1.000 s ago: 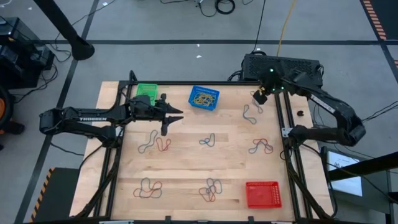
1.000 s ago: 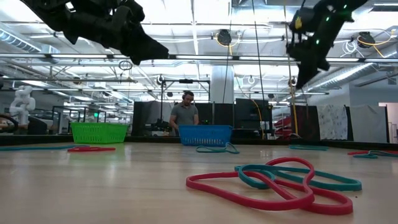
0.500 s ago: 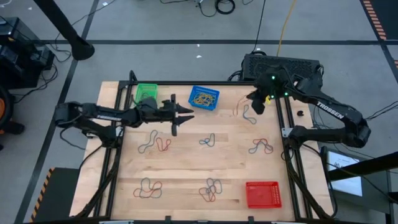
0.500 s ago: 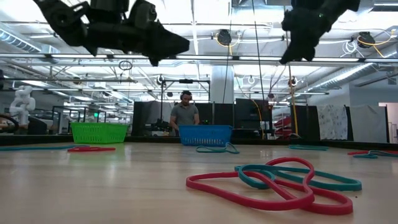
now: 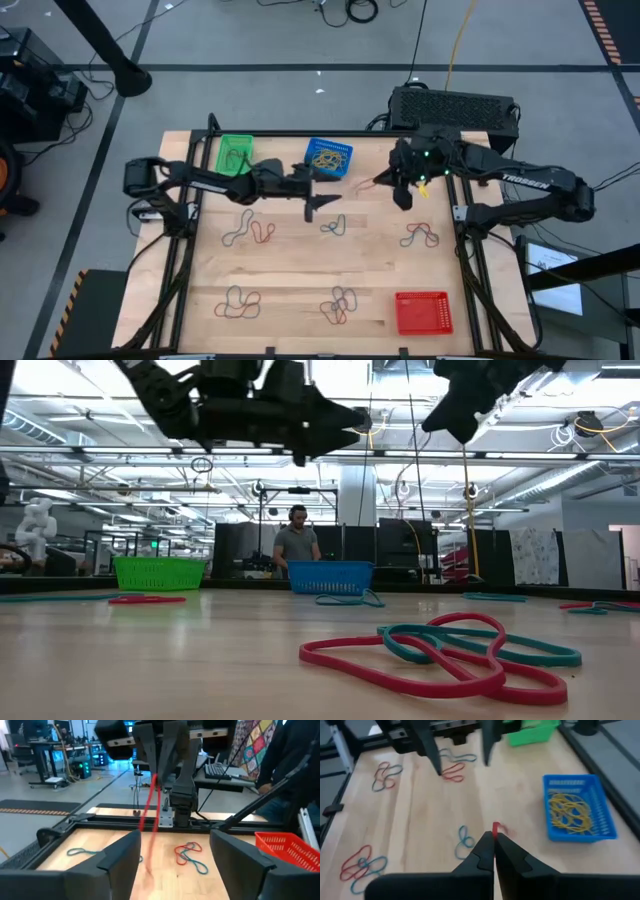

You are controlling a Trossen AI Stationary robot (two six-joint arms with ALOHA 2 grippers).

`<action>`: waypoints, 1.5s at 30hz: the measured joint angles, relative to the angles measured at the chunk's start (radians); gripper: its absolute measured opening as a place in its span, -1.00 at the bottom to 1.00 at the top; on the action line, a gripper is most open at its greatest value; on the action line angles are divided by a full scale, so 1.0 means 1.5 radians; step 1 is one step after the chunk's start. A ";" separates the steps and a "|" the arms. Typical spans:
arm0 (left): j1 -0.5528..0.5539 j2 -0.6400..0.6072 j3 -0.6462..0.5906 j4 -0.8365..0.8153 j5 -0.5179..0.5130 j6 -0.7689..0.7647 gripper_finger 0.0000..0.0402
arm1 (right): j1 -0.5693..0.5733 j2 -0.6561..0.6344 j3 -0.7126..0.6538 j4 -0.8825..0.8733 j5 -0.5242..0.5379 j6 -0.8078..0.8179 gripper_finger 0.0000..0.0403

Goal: Sort rubber bands into baskets
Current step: Put the red rubber band into the green bin

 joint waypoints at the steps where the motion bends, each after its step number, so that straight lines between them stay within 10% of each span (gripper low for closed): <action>1: -0.003 0.012 0.011 -0.002 -0.006 0.008 0.24 | 0.010 0.003 -0.007 0.007 0.000 0.001 -1.00; 17: -0.005 0.151 0.153 -0.012 0.109 -0.012 0.25 | 0.076 0.053 -0.032 0.101 0.001 0.014 -1.00; 45: -0.005 0.151 0.154 -0.027 0.084 -0.030 -0.07 | 0.075 0.055 -0.032 0.162 0.001 0.017 -1.00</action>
